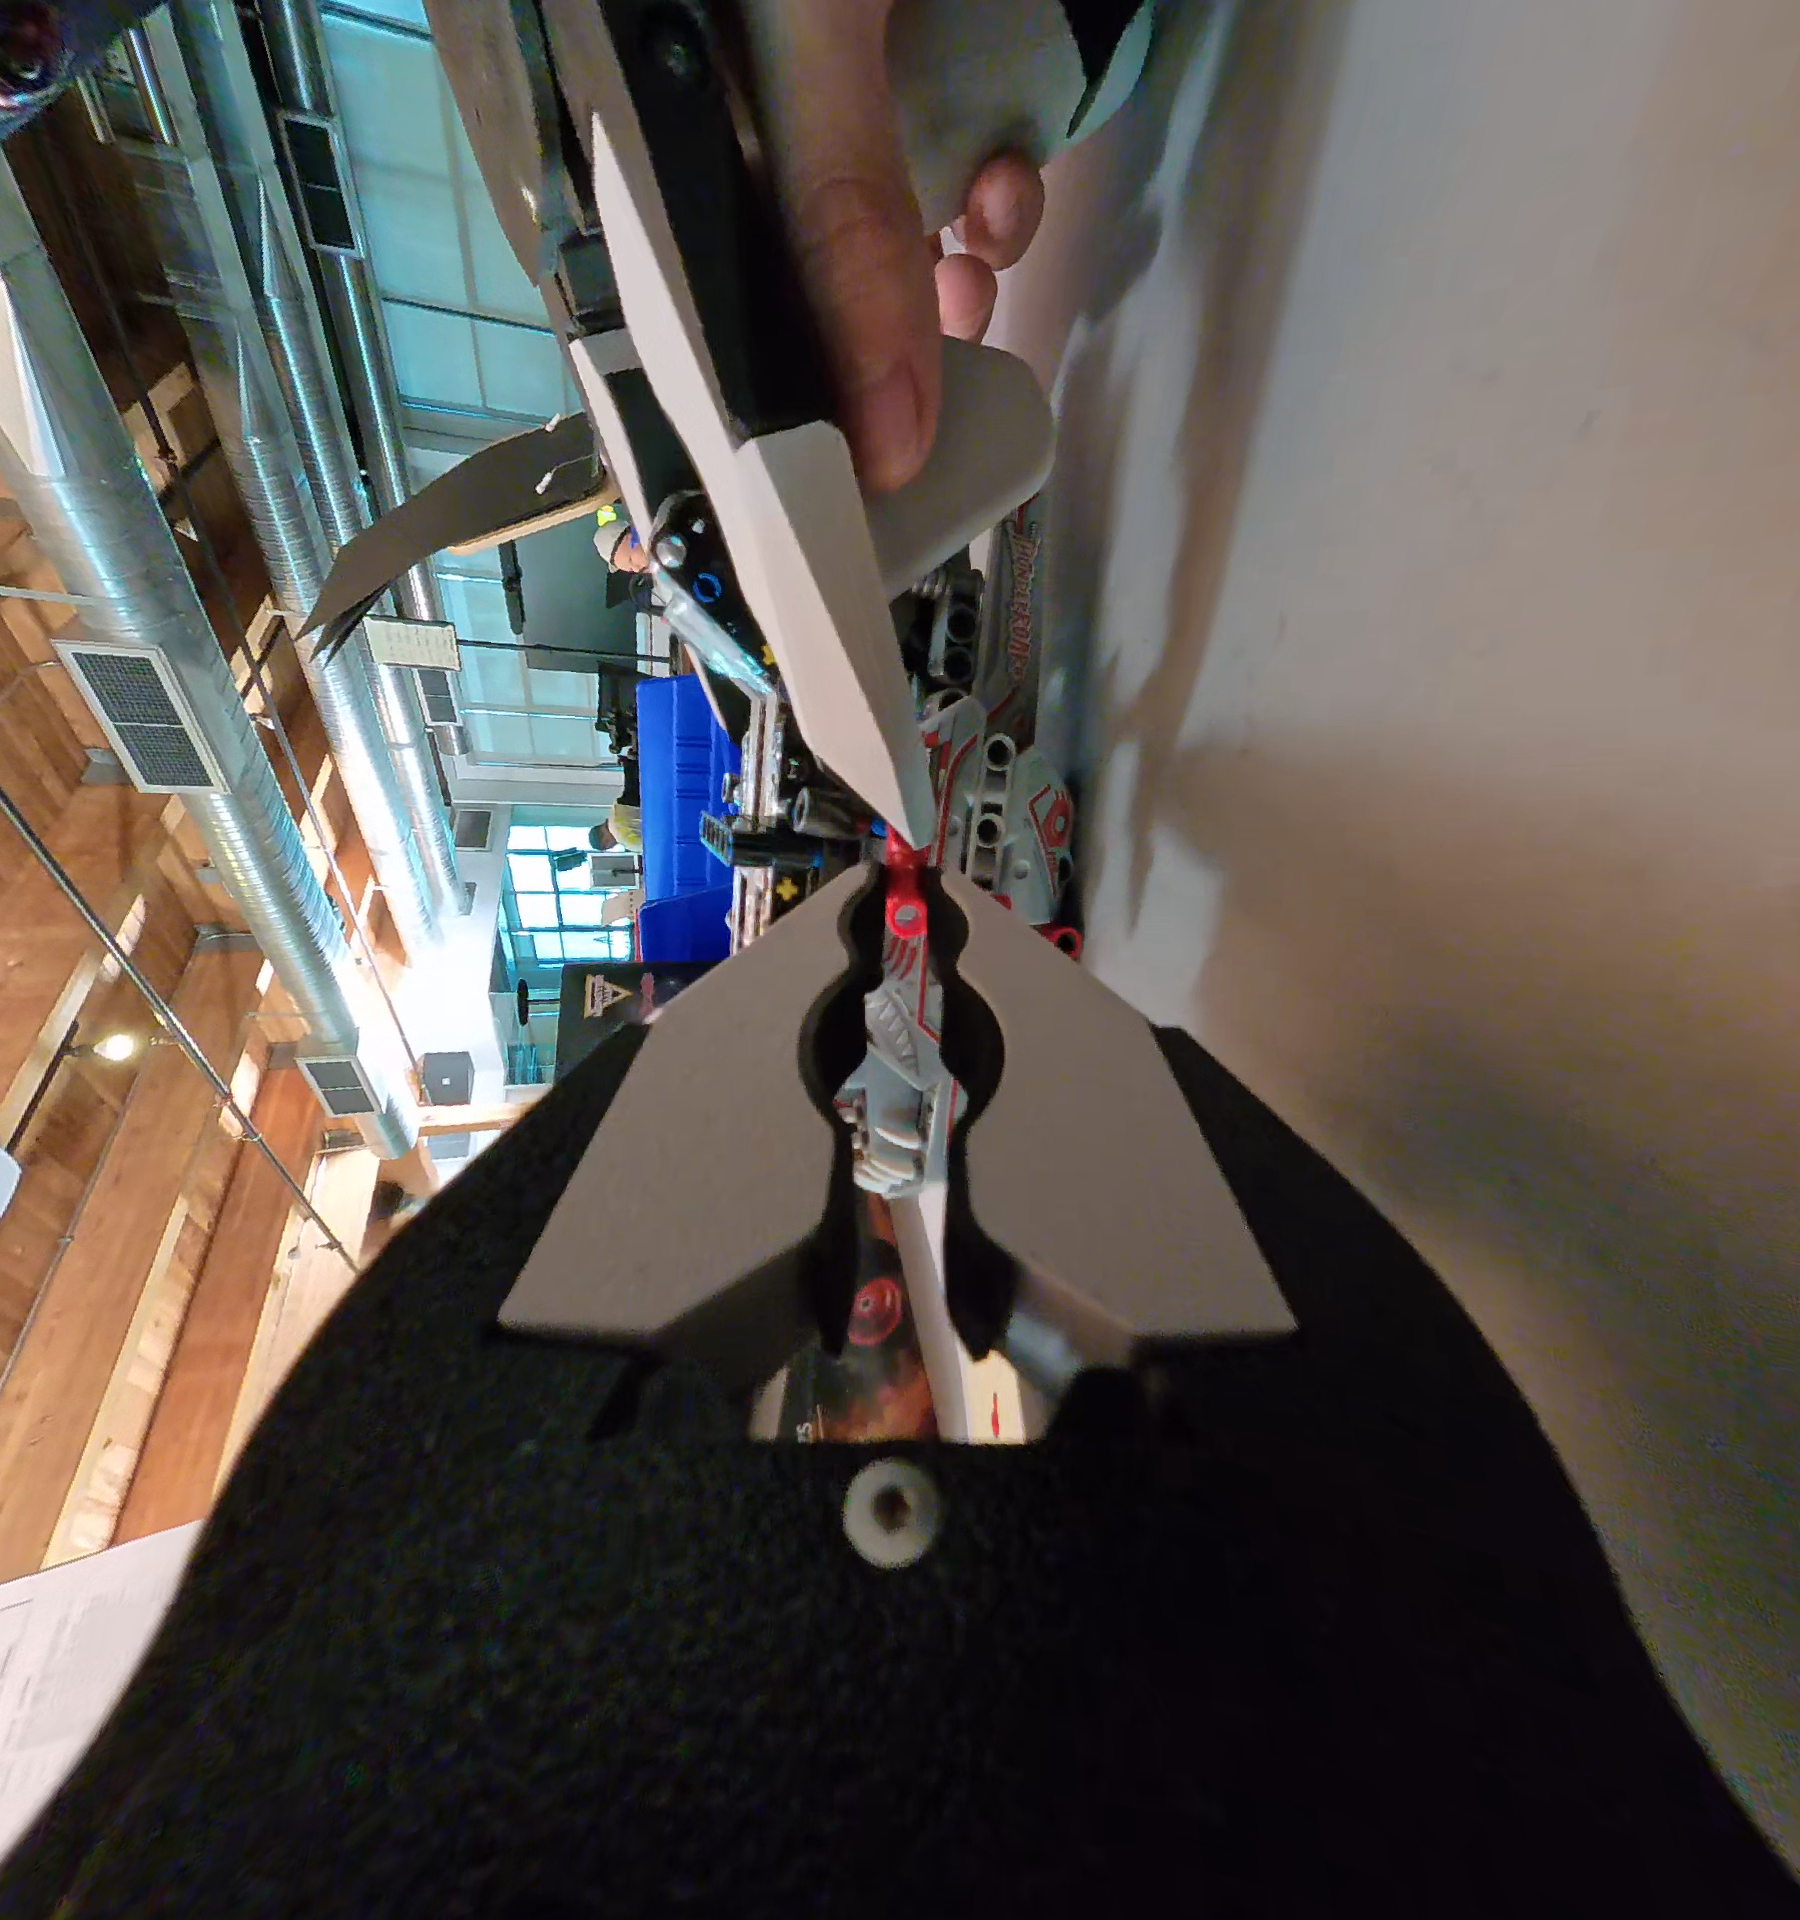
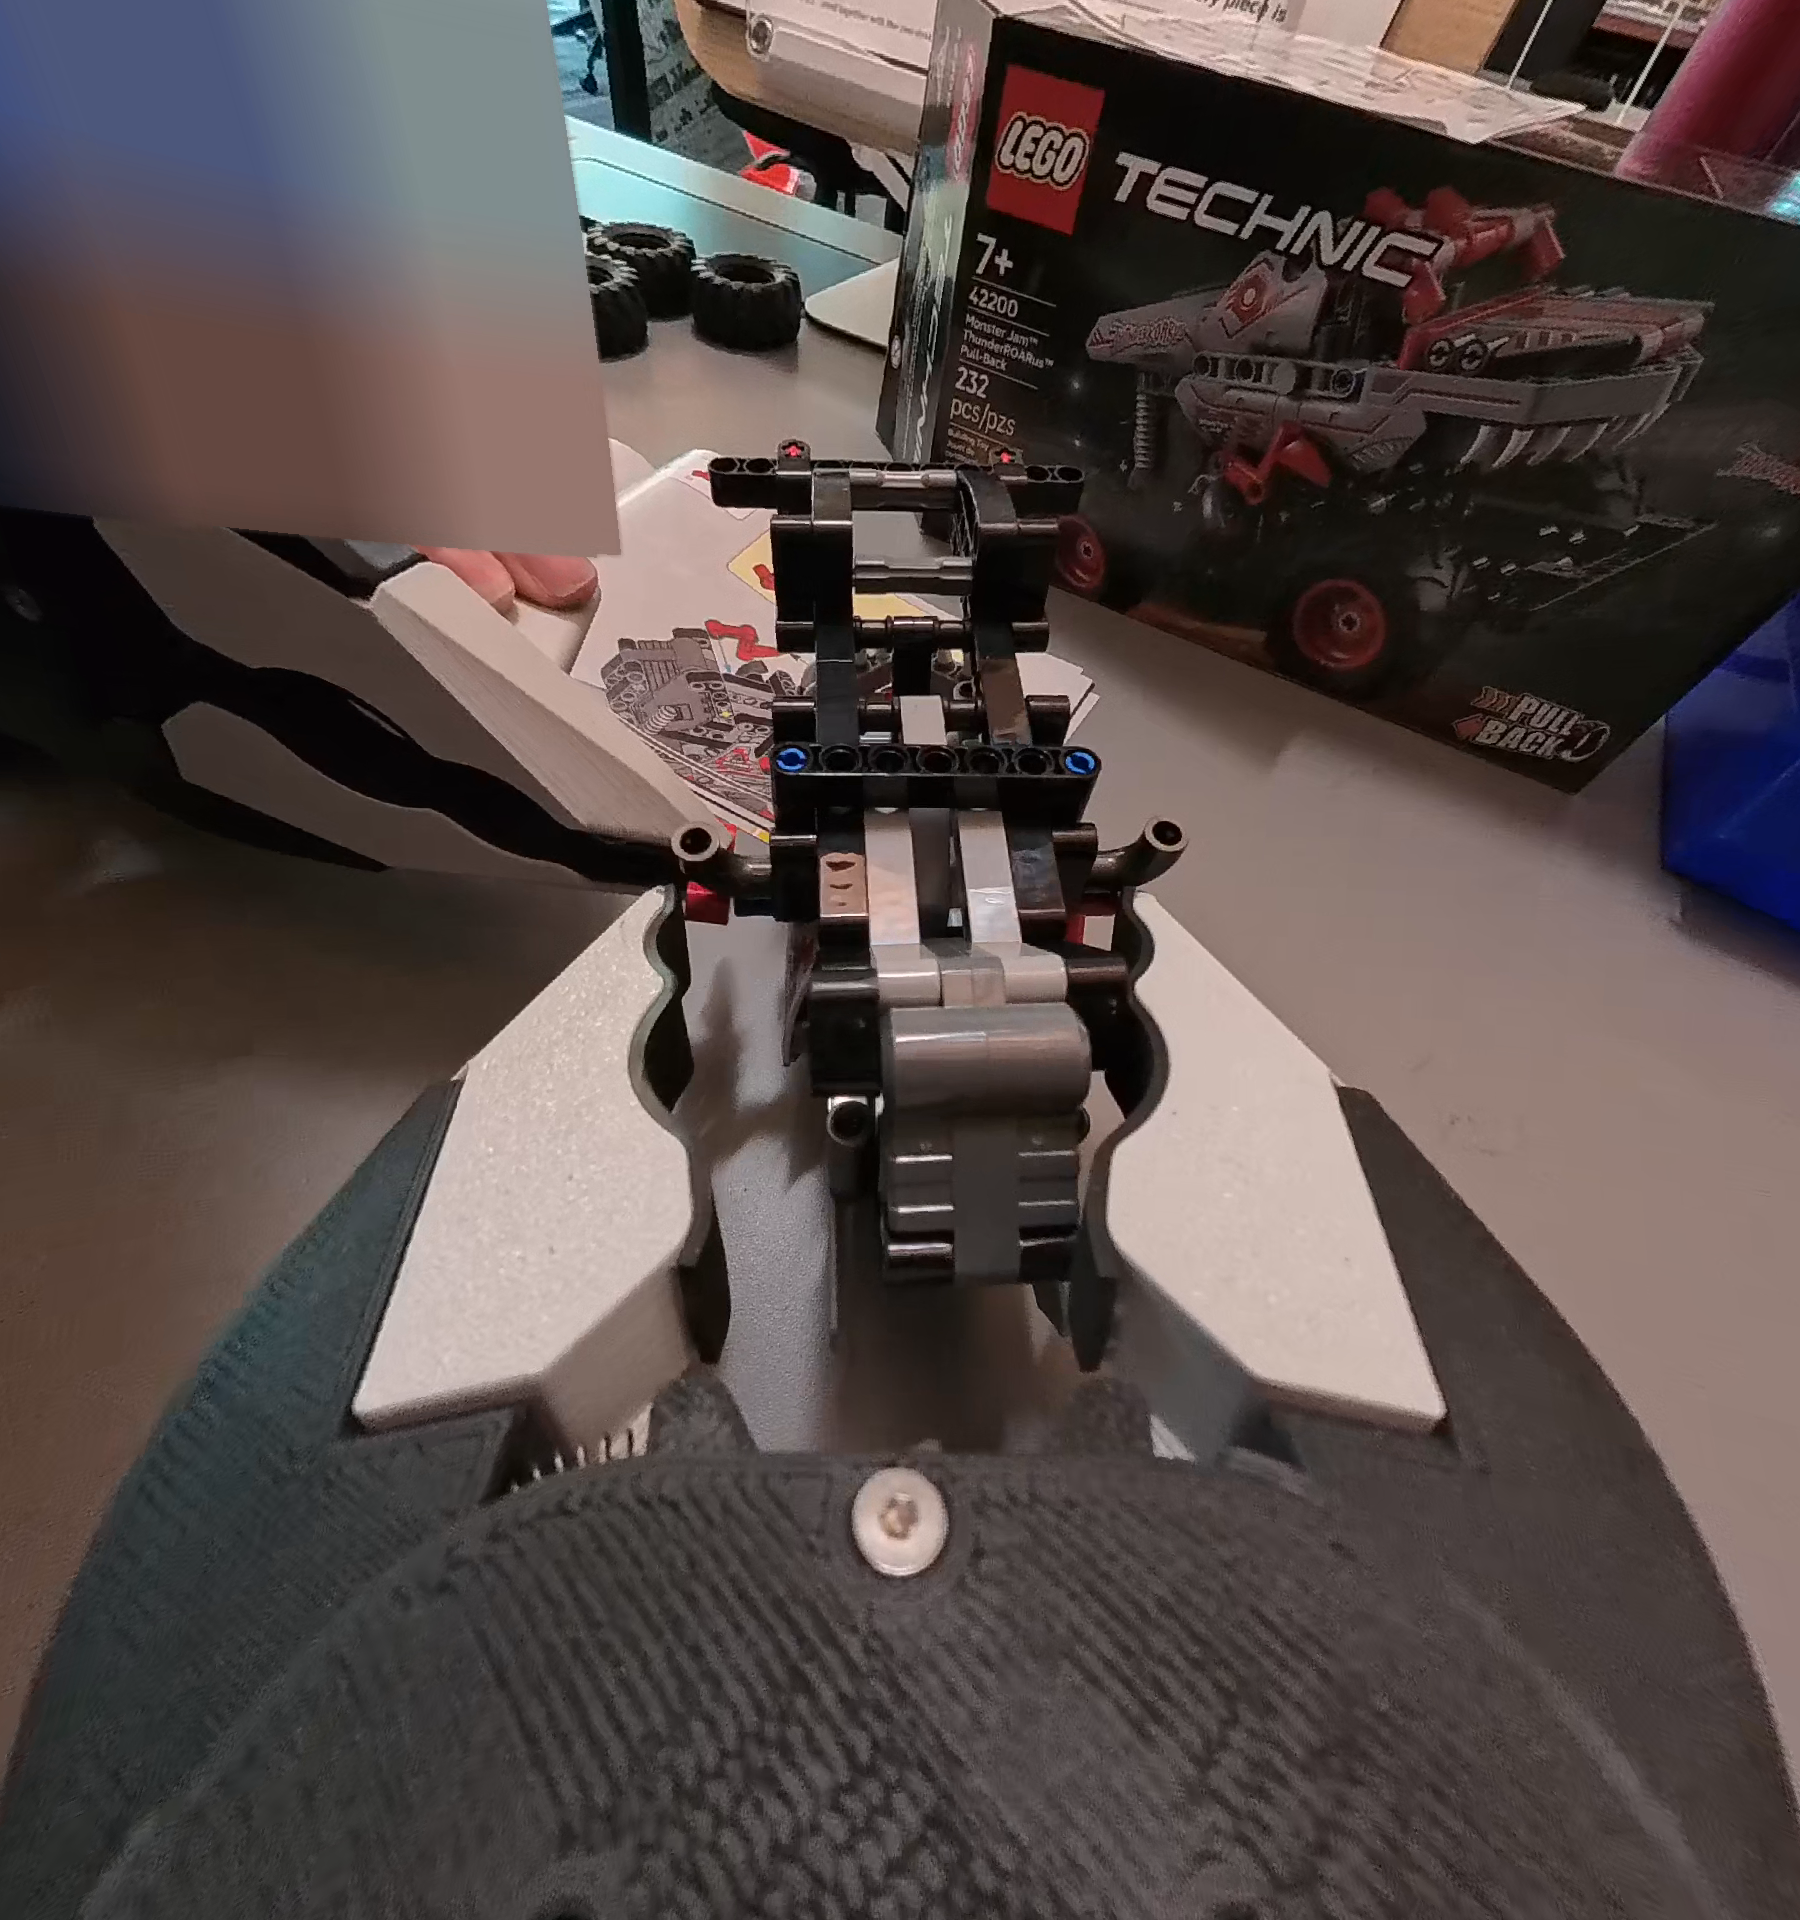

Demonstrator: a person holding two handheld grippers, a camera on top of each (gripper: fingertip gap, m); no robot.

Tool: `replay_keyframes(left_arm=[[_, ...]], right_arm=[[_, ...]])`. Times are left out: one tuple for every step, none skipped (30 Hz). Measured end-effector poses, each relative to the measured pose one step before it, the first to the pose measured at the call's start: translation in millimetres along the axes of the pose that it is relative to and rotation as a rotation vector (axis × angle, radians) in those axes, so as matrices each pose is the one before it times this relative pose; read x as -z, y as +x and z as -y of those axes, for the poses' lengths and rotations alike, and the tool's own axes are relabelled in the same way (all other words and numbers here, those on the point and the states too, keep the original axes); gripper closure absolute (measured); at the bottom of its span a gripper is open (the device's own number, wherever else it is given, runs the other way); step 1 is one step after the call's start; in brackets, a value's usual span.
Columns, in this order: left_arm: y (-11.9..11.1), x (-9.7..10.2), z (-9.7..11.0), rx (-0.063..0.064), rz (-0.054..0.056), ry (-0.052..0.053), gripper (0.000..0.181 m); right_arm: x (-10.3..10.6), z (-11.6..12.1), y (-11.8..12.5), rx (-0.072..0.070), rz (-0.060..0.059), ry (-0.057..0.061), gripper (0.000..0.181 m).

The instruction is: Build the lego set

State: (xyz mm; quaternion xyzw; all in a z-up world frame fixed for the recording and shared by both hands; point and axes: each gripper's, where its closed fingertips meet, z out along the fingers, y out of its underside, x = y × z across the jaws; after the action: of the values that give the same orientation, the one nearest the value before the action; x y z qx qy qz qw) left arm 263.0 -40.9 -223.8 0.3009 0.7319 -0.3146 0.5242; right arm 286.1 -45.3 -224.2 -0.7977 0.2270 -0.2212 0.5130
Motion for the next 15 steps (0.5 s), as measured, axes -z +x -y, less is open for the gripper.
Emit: replay_keyframes(left_arm=[[-0.23, 0.46, -0.09, 0.0005, 0.0026, 0.0034, 0.177], [-0.35, -0.22, -0.26, -0.0014, 0.0049, -0.0003, 0.177], [-0.1, -0.55, -0.56, 0.0018, 0.0016, -0.0023, 0.177], [-0.09, -0.38, 0.08, 0.003, -0.0007, 0.0006, 0.177], [0.0, 0.39, 0.02, 0.0029, 0.0006, 0.0016, 0.177], [-0.05, -0.42, 0.21, 0.0056, -0.0012, 0.0022, 0.177], [0.05, -0.26, 0.02, 0.0113, -0.0028, 0.0037, 0.177], [-0.47, -0.03, -0.24, 0.0083, -0.0006, 0.0041, 0.177], [-0.5, -0.21, -0.12, -0.0022, 0.0049, -0.0003, 0.177], [0.05, -0.19, -0.43, -0.0061, 0.002, -0.0062, 0.177], [-0.09, -0.35, -0.27, -0.0022, 0.0027, -0.0073, 0.177], [-0.17, 0.03, -0.23, 0.0014, 0.0019, -0.0054, 0.177], [-0.18, 0.56, -0.29, 0.001, 0.0035, -0.0066, 0.177], [-0.08, 0.32, -0.74, -0.0016, 0.0029, -0.0102, 0.177], [-0.12, 0.79, -0.1, -0.0023, 0.0028, -0.0077, 0.177]], right_arm=[[-0.06, 0.01, -0.22, 0.0005, 0.0024, 0.0, 0.1], [0.1, 0.29, 0.08, 0.0006, 0.001, 0.0022, 0.1], [0.09, 0.21, 0.46, -0.0001, -0.0004, 0.0017, 0.102], [-0.11, 0.01, 0.09, 0.001, 0.001, -0.0001, 0.102], [-0.11, 0.01, 0.08, 0.0006, 0.0009, -0.0001, 0.102], [0.05, -0.07, 0.19, -0.0024, 0.0014, 0.0001, 0.102], [0.06, 0.06, -0.03, -0.0024, 0.002, 0.0003, 0.102], [-0.05, 0.1, -0.04, 0.0006, 0.0016, 0.0009, 0.102], [-0.08, 0.26, 0.01, 0.0039, 0.0003, 0.0018, 0.102], [-0.05, 0.48, 0.1, 0.0022, 0.0003, 0.0031, 0.103], [-0.25, -0.11, 0.58, -0.0033, -0.0004, -0.001, 0.103], [0.1, -0.09, 0.49, -0.0057, 0.0022, -0.0001, 0.104], [0.2, 0.02, 0.44, -0.0076, 0.0031, 0.0004, 0.105], [-0.06, -0.16, 1.14, -0.0072, -0.0028, -0.0014, 0.107], [-0.03, -0.48, 1.2, -0.0044, -0.0056, -0.0027, 0.11]])
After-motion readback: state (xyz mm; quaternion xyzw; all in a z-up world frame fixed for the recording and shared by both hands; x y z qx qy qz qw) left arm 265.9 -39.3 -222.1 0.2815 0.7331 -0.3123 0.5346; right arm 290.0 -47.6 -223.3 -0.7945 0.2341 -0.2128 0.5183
